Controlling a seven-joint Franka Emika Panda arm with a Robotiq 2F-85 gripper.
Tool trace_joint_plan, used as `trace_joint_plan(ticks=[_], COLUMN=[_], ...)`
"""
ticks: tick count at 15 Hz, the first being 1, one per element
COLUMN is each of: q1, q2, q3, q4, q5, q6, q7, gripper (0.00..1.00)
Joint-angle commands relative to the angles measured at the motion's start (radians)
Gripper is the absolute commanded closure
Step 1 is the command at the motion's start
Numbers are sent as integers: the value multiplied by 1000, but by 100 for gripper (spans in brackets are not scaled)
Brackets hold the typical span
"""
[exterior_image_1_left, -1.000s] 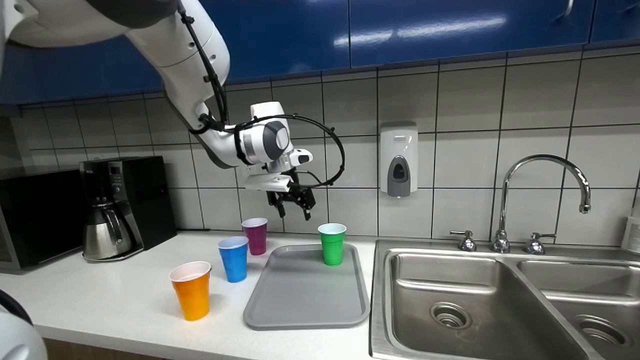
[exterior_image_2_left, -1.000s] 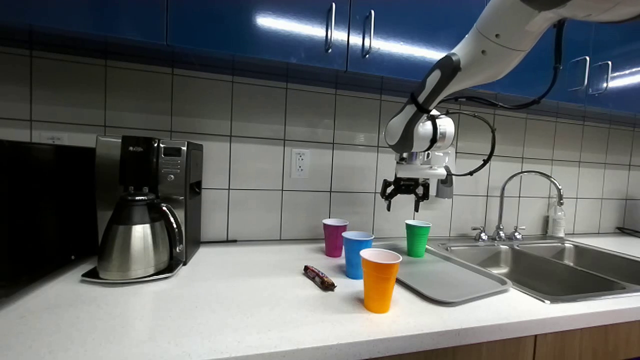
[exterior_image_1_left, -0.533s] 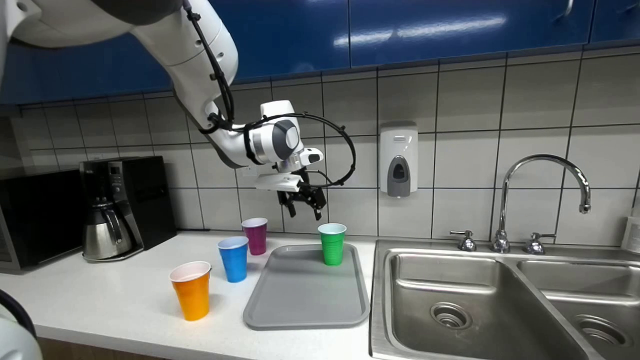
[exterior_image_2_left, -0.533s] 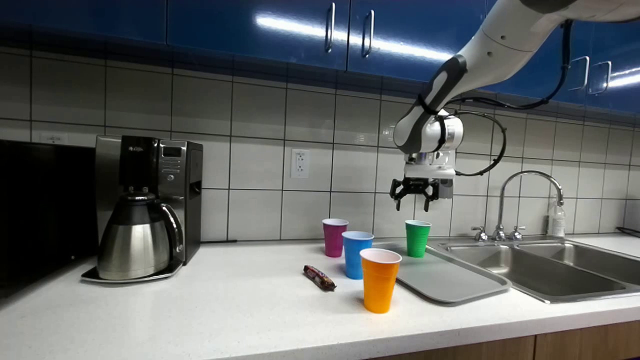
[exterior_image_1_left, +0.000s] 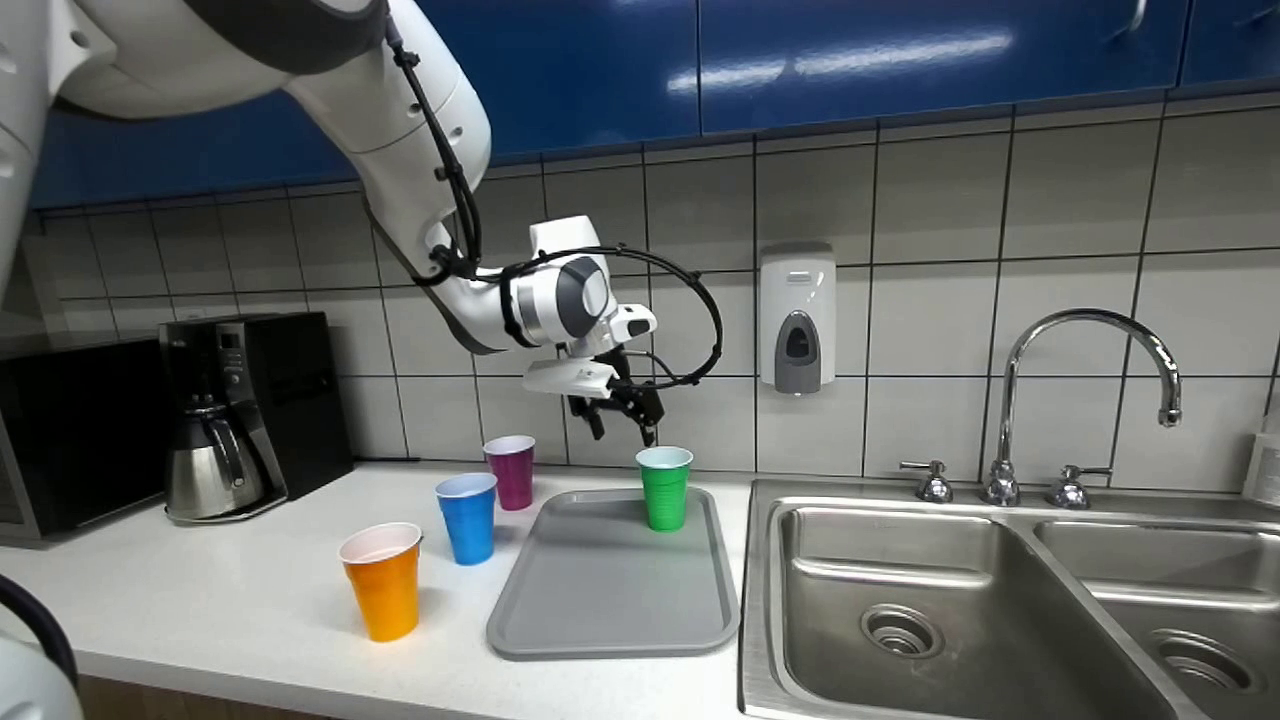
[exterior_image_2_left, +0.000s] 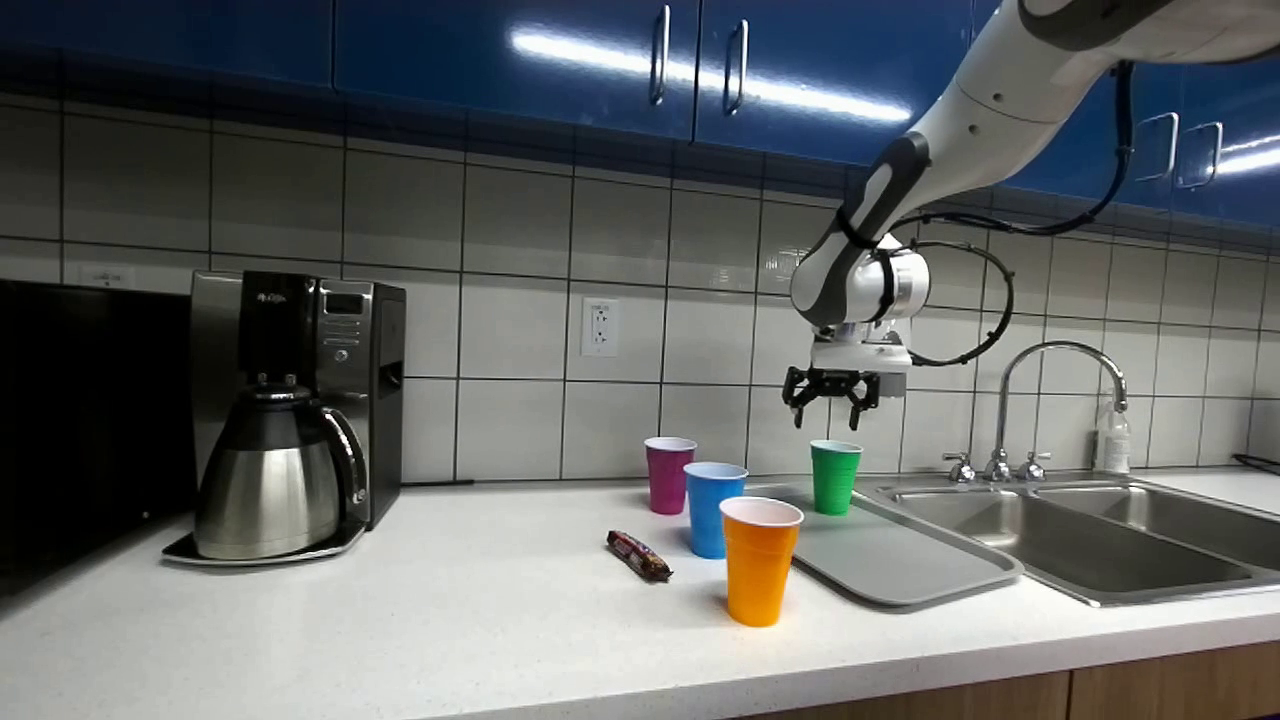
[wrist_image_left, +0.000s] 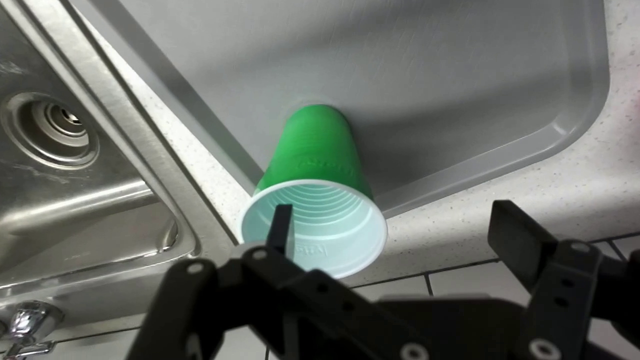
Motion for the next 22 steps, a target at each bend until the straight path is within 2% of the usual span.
trace_joint_plan(ticks=[1,22], q1=[-15,-21], q2=[39,254], q3=[6,-3], q4=[37,265], q5=[1,19], q6=[35,35], q7=[-18,-15], gripper=[0,0])
